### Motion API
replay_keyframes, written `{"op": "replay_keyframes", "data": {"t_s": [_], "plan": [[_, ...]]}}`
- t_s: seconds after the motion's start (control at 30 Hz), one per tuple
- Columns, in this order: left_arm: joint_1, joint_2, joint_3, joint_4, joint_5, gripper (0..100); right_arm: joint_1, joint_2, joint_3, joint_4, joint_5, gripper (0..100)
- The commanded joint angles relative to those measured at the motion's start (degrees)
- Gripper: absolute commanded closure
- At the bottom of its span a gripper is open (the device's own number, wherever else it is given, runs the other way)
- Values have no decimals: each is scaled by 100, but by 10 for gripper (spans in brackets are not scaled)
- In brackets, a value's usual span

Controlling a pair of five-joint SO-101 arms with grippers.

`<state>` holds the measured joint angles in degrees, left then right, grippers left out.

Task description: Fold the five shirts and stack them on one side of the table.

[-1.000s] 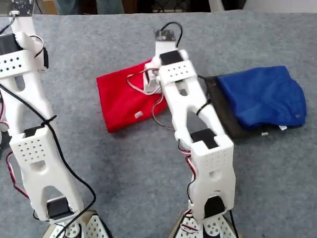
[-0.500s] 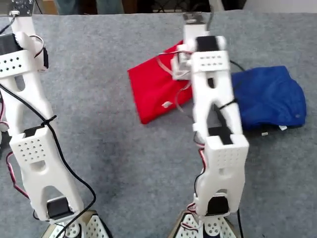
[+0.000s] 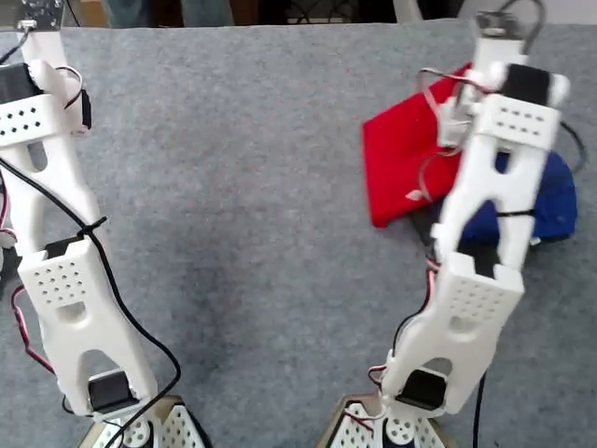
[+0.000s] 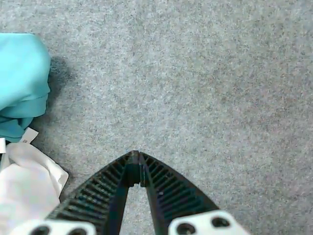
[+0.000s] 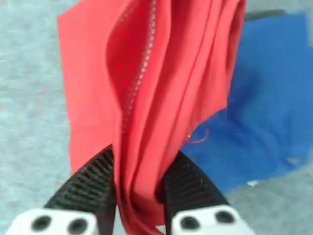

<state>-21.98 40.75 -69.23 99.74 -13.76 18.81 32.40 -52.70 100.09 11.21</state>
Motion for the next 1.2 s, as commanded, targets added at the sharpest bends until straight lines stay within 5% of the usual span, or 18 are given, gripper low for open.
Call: {"op": "replay_keyframes", "data": {"t_s": [0.0,0.37,0.77,1.03,1.17], "plan": [[84,-70,-268,-70,-35,971,484,-400,-435,70,193,984],[84,-62,-268,-70,-35,971,1495,-207,-505,-352,536,984],[84,-62,-268,-70,-35,971,1741,259,-514,-334,563,981],[13,-123,-268,9,-35,970,1732,207,-593,70,554,574],[-180,-149,-277,105,-70,970,1776,-22,-743,105,519,567]]}}
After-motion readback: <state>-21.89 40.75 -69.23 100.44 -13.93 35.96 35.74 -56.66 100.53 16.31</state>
